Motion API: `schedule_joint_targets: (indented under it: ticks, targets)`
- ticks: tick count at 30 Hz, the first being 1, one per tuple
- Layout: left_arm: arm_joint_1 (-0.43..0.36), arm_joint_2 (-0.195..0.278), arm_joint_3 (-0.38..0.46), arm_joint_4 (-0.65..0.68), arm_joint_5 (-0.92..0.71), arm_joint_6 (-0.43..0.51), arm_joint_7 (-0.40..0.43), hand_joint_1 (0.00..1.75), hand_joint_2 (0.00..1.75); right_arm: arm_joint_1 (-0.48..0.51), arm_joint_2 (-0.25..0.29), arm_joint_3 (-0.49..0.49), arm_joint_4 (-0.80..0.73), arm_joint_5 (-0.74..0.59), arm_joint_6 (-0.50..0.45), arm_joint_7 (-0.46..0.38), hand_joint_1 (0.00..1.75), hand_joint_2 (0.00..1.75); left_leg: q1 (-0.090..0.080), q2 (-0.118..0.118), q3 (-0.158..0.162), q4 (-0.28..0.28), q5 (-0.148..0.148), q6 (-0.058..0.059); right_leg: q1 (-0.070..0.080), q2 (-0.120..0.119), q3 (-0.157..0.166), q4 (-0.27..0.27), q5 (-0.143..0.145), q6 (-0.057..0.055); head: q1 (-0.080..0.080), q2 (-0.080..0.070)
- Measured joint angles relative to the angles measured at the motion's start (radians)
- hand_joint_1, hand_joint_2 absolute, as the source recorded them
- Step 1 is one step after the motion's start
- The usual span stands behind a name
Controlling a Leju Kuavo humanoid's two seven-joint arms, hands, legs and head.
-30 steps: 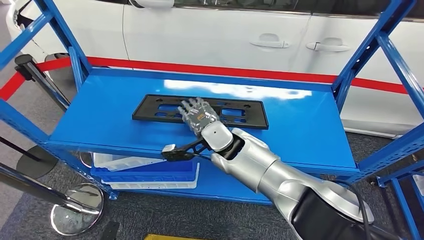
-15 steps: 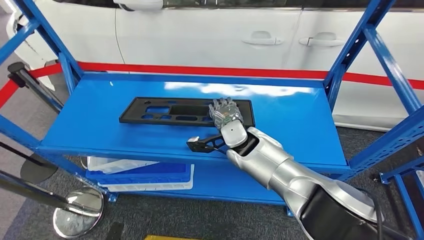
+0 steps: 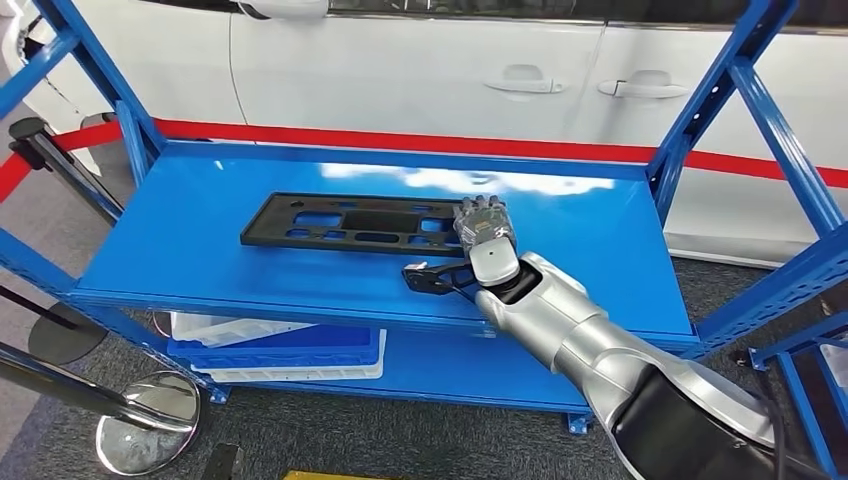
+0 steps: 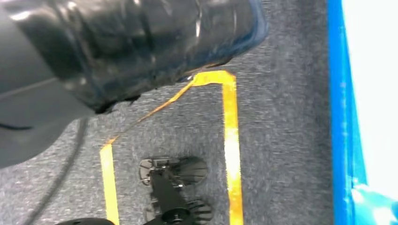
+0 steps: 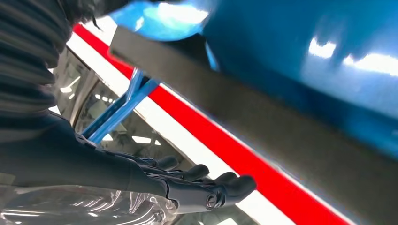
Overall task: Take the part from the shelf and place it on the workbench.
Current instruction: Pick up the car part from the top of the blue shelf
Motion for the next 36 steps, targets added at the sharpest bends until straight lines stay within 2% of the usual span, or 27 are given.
schedule_joint_targets:
  ticks: [1,3,4,5,6,7,8,9,10,14,16,18,19,20,21,22,24,25,26,28,30,32,34,35,36]
  targets:
    - [-0.001,-0.001,0.000,0.000,0.003,-0.006,-0.006,0.00,0.00,0.001,-0.003,-0.003,0.001,-0.004,0.007,-0.005,1.75,1.75,0.001,0.001,0.003,-0.002,0.001,0.001,-0.004,-0.001,-0.024,0.054,-0.027,0.006,0.001,0.000]
    - [-0.001,-0.001,0.000,0.000,0.016,-0.020,-0.022,0.00,0.87,0.008,-0.008,-0.004,0.004,-0.014,0.023,-0.018,1.75,1.75,0.003,0.001,0.004,-0.002,0.000,0.003,-0.015,-0.002,-0.086,0.176,-0.075,0.017,0.002,0.000]
    - [-0.001,-0.001,0.000,0.000,0.026,-0.028,-0.030,0.00,1.31,0.013,-0.010,-0.005,0.005,-0.017,0.027,-0.025,1.75,1.75,0.004,0.001,0.004,0.000,-0.002,0.002,-0.021,-0.003,-0.105,0.210,-0.078,0.021,0.003,0.000]
    - [0.000,-0.001,0.000,0.000,0.034,-0.036,-0.040,0.00,1.75,0.016,-0.011,-0.005,0.007,-0.020,0.026,-0.032,1.75,1.75,0.007,0.000,0.004,0.003,-0.004,0.000,-0.026,-0.004,-0.106,0.206,-0.063,0.025,0.003,0.000]
    - [0.001,-0.001,0.000,0.000,0.041,-0.043,-0.049,0.00,1.75,0.016,-0.012,-0.005,0.008,-0.023,0.023,-0.038,1.75,1.75,0.010,0.000,0.004,0.007,-0.008,-0.005,-0.032,-0.005,-0.088,0.163,-0.032,0.029,0.003,0.000]
    - [0.001,-0.001,0.000,0.000,0.045,-0.049,-0.059,0.00,1.75,0.013,-0.012,-0.005,0.008,-0.026,0.016,-0.044,1.75,1.75,0.014,-0.001,0.004,0.014,-0.013,-0.010,-0.037,-0.005,-0.058,0.098,0.002,0.033,0.003,0.000]
    - [0.000,0.001,0.000,0.000,0.048,-0.053,-0.067,0.00,1.75,0.009,-0.012,-0.006,0.008,-0.030,0.009,-0.049,1.75,1.75,0.015,-0.002,0.003,0.021,-0.018,-0.017,-0.038,-0.005,-0.028,0.038,0.023,0.036,0.004,0.000]
    - [-0.002,0.002,0.000,0.000,0.049,-0.055,-0.073,0.00,1.75,0.007,-0.012,-0.007,0.008,-0.032,0.001,-0.054,1.75,1.75,0.015,-0.003,0.000,0.028,-0.023,-0.024,-0.038,-0.004,-0.006,-0.005,0.034,0.033,0.005,0.000]
    - [-0.003,0.005,0.000,0.000,0.049,-0.056,-0.078,0.00,1.75,0.005,-0.011,-0.008,0.007,-0.033,-0.007,-0.059,1.75,1.75,0.014,-0.005,-0.002,0.031,-0.025,-0.030,-0.037,-0.002,0.004,-0.024,0.034,0.029,0.005,0.000]
    - [-0.002,0.008,0.000,0.000,0.049,-0.056,-0.086,0.00,1.75,-0.003,-0.005,-0.010,0.001,-0.031,-0.045,-0.081,1.75,1.75,0.016,-0.006,-0.003,0.033,-0.031,-0.050,-0.033,-0.002,0.008,-0.029,0.032,-0.003,0.001,0.000]
    - [-0.002,0.008,0.000,0.000,0.048,-0.056,-0.088,0.00,1.75,-0.010,-0.001,-0.010,-0.003,-0.030,-0.058,-0.090,1.75,1.75,0.016,-0.003,-0.028,0.096,-0.071,-0.053,-0.033,-0.004,0.013,-0.034,0.035,-0.015,-0.001,0.000]
    - [-0.003,0.008,0.000,0.000,0.048,-0.056,-0.089,0.00,1.75,-0.011,0.005,-0.011,-0.004,-0.030,-0.067,-0.098,1.75,1.75,0.014,-0.002,-0.084,0.224,-0.132,-0.052,-0.028,-0.004,0.014,-0.034,0.034,-0.022,-0.003,0.000]
    - [-0.003,0.008,0.000,0.000,0.048,-0.055,-0.090,0.00,1.75,-0.010,0.008,-0.011,-0.006,-0.029,-0.071,-0.103,1.75,1.75,0.013,-0.002,-0.112,0.282,-0.153,-0.050,-0.024,-0.004,0.013,-0.034,0.035,-0.024,-0.004,0.000]
    - [-0.002,0.008,0.000,0.000,0.048,-0.054,-0.089,0.00,1.75,-0.010,0.011,-0.011,-0.009,-0.029,-0.076,-0.108,1.75,1.75,0.011,-0.002,-0.129,0.314,-0.158,-0.048,-0.020,-0.003,0.013,-0.034,0.035,-0.026,-0.004,0.000]
    - [-0.001,0.008,0.000,0.000,0.047,-0.052,-0.089,0.00,1.75,-0.010,0.014,-0.011,-0.013,-0.028,-0.082,-0.116,1.75,1.75,0.009,-0.002,-0.129,0.310,-0.145,-0.043,-0.016,-0.003,0.013,-0.034,0.035,-0.027,-0.003,0.000]
    - [-0.001,0.008,0.000,0.000,0.046,-0.049,-0.089,0.00,1.75,-0.010,0.018,-0.011,-0.019,-0.028,-0.088,-0.123,1.75,1.75,0.006,-0.002,-0.111,0.270,-0.117,-0.037,-0.013,-0.002,0.013,-0.034,0.035,-0.027,-0.003,0.000]
    - [-0.004,0.009,-0.001,0.000,0.043,-0.042,-0.088,0.00,1.75,-0.011,0.028,-0.011,-0.037,-0.028,-0.103,-0.139,1.75,1.75,-0.005,-0.002,-0.048,0.138,-0.054,-0.019,-0.007,0.000,0.013,-0.034,0.035,-0.027,-0.003,0.000]
    - [-0.006,0.010,-0.002,0.000,0.042,-0.038,-0.088,0.00,1.75,-0.014,0.033,-0.011,-0.047,-0.028,-0.110,-0.144,1.75,1.75,-0.009,-0.002,-0.023,0.084,-0.038,-0.013,-0.004,0.000,0.010,-0.032,0.035,-0.026,-0.003,0.000]
    - [-0.008,0.010,-0.004,0.000,0.041,-0.035,-0.087,0.00,1.75,-0.018,0.038,-0.011,-0.058,-0.028,-0.117,-0.148,1.75,1.75,-0.013,-0.003,-0.009,0.052,-0.032,-0.010,-0.003,0.000,0.007,-0.032,0.036,-0.024,-0.002,0.000]
    - [-0.009,0.011,-0.011,0.001,0.042,-0.030,-0.085,0.00,1.75,-0.028,0.047,-0.011,-0.081,-0.031,-0.128,-0.151,1.75,1.75,-0.016,-0.004,-0.005,0.036,-0.032,-0.008,-0.004,0.000,0.003,-0.033,0.039,-0.018,-0.003,0.000]
    - [-0.007,0.011,-0.014,0.001,0.047,-0.024,-0.083,0.00,1.75,-0.032,0.052,-0.011,-0.102,-0.036,-0.139,-0.156,1.75,1.75,-0.010,-0.004,-0.001,0.026,-0.025,-0.002,-0.004,-0.001,-0.001,-0.028,0.032,-0.008,-0.002,0.000]
    - [-0.007,0.011,-0.015,0.001,0.052,-0.020,-0.081,0.00,1.75,-0.036,0.053,-0.011,-0.123,-0.044,-0.154,-0.163,1.75,1.75,-0.004,-0.003,0.004,0.017,-0.019,0.004,-0.005,-0.002,-0.030,0.037,-0.009,0.005,0.003,0.000]
    - [-0.006,0.011,-0.015,0.001,0.057,-0.018,-0.070,0.00,1.75,-0.039,0.053,-0.011,-0.148,-0.053,-0.183,-0.168,1.75,1.75,-0.005,-0.002,0.004,0.017,-0.019,0.007,-0.011,-0.003,-0.090,0.165,-0.064,0.013,0.006,0.000]
    - [-0.006,0.011,-0.015,0.001,0.061,-0.017,-0.062,0.00,1.75,-0.039,0.053,-0.011,-0.163,-0.058,-0.200,-0.169,1.75,1.75,-0.004,-0.002,0.004,0.018,-0.021,0.008,-0.015,-0.004,-0.116,0.214,-0.076,0.015,0.006,0.000]
    - [-0.006,0.011,-0.015,0.001,0.066,-0.014,-0.055,0.00,1.75,-0.041,0.053,-0.011,-0.180,-0.062,-0.217,-0.169,1.75,1.75,-0.004,-0.002,0.005,0.020,-0.022,0.008,-0.018,-0.004,-0.127,0.231,-0.070,0.017,0.006,0.000]
